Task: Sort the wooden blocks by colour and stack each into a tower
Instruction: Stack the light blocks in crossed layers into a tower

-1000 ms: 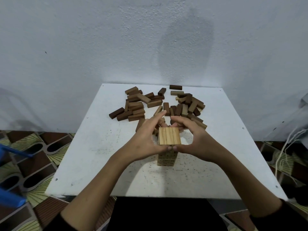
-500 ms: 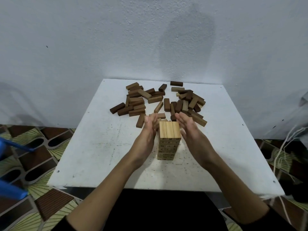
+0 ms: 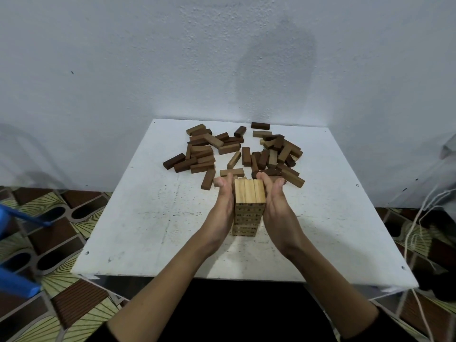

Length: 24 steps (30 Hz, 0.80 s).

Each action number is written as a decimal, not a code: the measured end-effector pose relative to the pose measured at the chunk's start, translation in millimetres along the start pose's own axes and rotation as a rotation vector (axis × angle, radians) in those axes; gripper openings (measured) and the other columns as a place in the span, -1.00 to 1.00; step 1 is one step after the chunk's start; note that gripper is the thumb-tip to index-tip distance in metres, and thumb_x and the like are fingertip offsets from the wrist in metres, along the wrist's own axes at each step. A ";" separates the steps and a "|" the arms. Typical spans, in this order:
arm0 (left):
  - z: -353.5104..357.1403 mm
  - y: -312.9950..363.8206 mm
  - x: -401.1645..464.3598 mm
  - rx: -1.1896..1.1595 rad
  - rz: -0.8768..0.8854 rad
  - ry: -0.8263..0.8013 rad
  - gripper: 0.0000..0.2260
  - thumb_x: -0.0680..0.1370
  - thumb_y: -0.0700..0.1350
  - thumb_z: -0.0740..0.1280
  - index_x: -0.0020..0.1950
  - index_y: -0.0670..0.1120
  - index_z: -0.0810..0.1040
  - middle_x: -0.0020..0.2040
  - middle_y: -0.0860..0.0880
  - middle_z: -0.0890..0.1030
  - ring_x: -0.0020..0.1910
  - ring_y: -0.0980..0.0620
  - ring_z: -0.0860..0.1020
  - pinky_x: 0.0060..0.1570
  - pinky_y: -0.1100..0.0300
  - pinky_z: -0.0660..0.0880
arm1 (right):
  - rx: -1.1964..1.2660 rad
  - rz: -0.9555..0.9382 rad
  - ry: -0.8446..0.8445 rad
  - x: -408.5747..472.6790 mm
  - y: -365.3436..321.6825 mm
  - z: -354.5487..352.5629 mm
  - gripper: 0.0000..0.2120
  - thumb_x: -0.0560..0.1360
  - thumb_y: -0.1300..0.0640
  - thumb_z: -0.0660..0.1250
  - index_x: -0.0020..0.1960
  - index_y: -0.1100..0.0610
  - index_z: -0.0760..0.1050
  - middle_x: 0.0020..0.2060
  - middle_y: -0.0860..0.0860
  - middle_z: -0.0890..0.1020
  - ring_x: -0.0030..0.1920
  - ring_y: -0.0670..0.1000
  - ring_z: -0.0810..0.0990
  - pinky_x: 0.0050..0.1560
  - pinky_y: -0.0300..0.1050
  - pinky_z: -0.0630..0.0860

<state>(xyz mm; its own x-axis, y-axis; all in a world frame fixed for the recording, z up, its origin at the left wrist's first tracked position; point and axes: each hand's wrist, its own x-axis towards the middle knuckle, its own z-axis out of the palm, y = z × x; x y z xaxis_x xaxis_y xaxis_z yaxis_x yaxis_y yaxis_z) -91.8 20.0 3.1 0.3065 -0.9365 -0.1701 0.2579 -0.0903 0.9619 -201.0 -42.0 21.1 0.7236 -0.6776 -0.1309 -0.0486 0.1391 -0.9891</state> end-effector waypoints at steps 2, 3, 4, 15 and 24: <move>-0.3 -4.5 3.6 0.004 0.013 -0.007 -0.34 0.52 0.39 -0.25 0.55 0.13 0.02 0.53 0.02 0.21 0.49 0.06 0.19 0.49 -0.03 0.10 | -0.014 0.001 -0.007 -0.1 -0.7 0.9 -0.24 0.41 -0.29 -0.17 0.54 0.00 -0.03 0.38 -0.15 0.27 0.30 -0.23 0.26 0.14 -0.45 0.26; -0.3 -5.4 4.2 0.005 0.013 -0.014 -0.40 0.57 0.32 -0.30 0.55 0.13 0.02 0.53 -0.02 0.23 0.49 0.02 0.21 0.48 -0.08 0.12 | -0.011 -0.003 -0.009 0.1 -0.1 1.1 -0.24 0.41 -0.30 -0.18 0.54 0.00 -0.04 0.42 -0.12 0.25 0.32 -0.22 0.25 0.18 -0.42 0.24; -0.4 -5.7 4.6 0.003 0.012 -0.017 -0.42 0.58 0.30 -0.31 0.55 0.14 0.01 0.53 -0.03 0.22 0.50 0.01 0.20 0.48 -0.11 0.13 | -0.001 -0.006 -0.012 0.2 0.6 1.0 -0.24 0.41 -0.30 -0.17 0.55 0.00 -0.05 0.46 -0.10 0.22 0.33 -0.22 0.23 0.22 -0.37 0.22; -4.3 1.0 -0.8 0.138 0.056 -0.068 0.03 0.23 0.62 0.07 0.56 0.11 -0.05 0.53 0.00 0.20 0.47 0.05 0.23 0.41 0.10 0.27 | 0.009 -0.041 0.012 5.0 5.1 -4.5 -0.28 0.50 -0.30 0.09 0.54 -0.01 -0.01 0.49 -0.06 0.20 0.39 -0.16 0.26 0.30 -0.23 0.25; -41.6 14.3 8.3 0.390 0.259 -0.134 -0.06 0.30 0.02 0.50 0.52 0.07 -0.01 0.37 0.11 0.36 0.38 0.17 0.35 0.37 0.23 0.25 | -0.291 -0.168 -0.085 7.9 -8.3 -40.7 -0.17 0.25 0.12 0.46 0.42 -0.09 0.15 0.32 -0.12 0.41 0.27 -0.23 0.41 0.03 -0.55 0.35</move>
<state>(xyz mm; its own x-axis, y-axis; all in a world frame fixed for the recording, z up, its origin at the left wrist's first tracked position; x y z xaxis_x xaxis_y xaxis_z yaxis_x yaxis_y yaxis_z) -47.5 25.1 6.5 0.1879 -0.9781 0.0900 -0.1822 0.0553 0.9817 -222.9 -77.8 25.6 0.7923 -0.6094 0.0299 -0.1090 -0.1896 -0.9758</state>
